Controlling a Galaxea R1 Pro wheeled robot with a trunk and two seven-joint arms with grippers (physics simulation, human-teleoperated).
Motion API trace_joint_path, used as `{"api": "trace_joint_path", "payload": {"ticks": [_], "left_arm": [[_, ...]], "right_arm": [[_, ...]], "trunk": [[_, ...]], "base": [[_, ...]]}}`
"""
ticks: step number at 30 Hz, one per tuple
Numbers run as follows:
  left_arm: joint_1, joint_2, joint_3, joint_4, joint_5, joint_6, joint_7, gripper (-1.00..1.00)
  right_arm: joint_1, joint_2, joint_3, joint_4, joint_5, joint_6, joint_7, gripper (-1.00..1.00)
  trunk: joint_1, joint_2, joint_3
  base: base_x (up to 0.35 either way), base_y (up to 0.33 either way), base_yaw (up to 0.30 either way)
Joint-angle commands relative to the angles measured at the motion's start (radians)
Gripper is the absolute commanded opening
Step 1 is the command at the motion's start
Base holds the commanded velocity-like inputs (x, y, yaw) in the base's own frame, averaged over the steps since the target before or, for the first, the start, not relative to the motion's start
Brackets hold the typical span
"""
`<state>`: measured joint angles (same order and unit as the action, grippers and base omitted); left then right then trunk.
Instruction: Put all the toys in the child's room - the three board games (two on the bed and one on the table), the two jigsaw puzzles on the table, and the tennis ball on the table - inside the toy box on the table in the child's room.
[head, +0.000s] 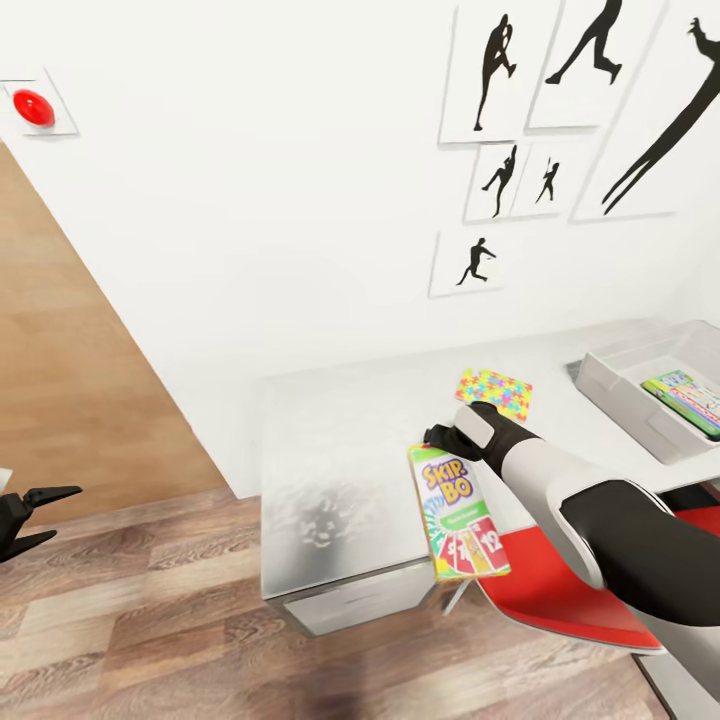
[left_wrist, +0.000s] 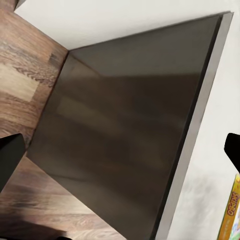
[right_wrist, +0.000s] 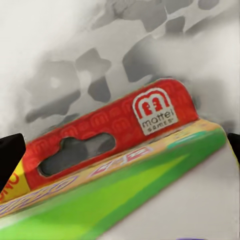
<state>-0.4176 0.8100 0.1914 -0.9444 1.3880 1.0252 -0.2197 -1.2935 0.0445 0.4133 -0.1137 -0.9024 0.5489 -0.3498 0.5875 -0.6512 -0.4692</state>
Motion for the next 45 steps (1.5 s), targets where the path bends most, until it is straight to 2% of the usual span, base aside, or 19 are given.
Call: {"api": "trace_joint_path", "payload": {"ticks": [1, 29, 37, 45], "left_arm": [[-0.001, 0.000, 0.001, 0.001, -0.011, 0.004, -0.010, 1.00], [-0.001, -0.003, 0.001, 0.001, -0.011, 0.004, -0.010, 1.00], [-0.001, -0.003, 0.000, 0.001, -0.011, 0.004, -0.009, 1.00], [-0.001, -0.003, 0.000, 0.001, -0.011, 0.003, -0.009, 1.00]], "right_arm": [[0.011, 0.000, -0.018, 0.000, -0.033, 0.002, -0.006, 1.00], [0.011, 0.000, -0.017, 0.000, -0.033, 0.000, -0.006, 1.00], [0.010, 0.000, -0.018, -0.014, -0.032, -0.028, -0.010, 1.00], [0.008, 0.001, -0.041, -0.016, -0.032, -0.040, -0.011, 1.00]], "trunk": [[0.000, -0.001, -0.001], [0.000, -0.001, -0.001], [0.000, -0.001, -0.001], [0.000, -0.001, -0.001]], "base": [[-0.001, 0.057, 0.000], [-0.005, 0.031, 0.000], [-0.011, -0.065, 0.000], [0.000, -0.021, 0.000]]}}
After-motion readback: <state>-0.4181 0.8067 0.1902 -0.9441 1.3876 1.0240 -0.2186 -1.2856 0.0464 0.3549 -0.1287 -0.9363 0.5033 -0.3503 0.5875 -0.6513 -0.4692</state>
